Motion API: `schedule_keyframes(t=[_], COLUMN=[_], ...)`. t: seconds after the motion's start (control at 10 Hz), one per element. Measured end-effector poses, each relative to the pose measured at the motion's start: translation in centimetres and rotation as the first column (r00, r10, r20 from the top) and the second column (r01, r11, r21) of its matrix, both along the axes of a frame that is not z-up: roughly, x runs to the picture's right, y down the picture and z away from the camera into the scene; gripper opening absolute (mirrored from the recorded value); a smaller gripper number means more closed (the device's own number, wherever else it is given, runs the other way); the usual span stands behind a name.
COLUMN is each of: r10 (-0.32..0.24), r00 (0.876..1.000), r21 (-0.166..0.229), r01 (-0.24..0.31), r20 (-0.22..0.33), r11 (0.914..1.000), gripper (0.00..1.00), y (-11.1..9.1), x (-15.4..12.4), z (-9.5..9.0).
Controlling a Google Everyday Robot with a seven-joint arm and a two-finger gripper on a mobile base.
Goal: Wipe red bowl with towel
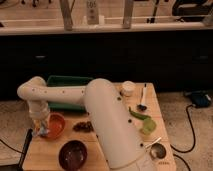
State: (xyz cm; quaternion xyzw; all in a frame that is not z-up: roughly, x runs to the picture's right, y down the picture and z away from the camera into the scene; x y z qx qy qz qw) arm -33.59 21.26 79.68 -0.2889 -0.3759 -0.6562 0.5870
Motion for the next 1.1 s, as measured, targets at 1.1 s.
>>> schedule_keyframes(t=[1.1], r10=[0.002], r00=[1.000], r21=[0.012], r01=[-0.001], r20=[-0.028], r11=[0.9999], gripper=[0.02], y=[-3.1], x=[2.6], z=[2.3])
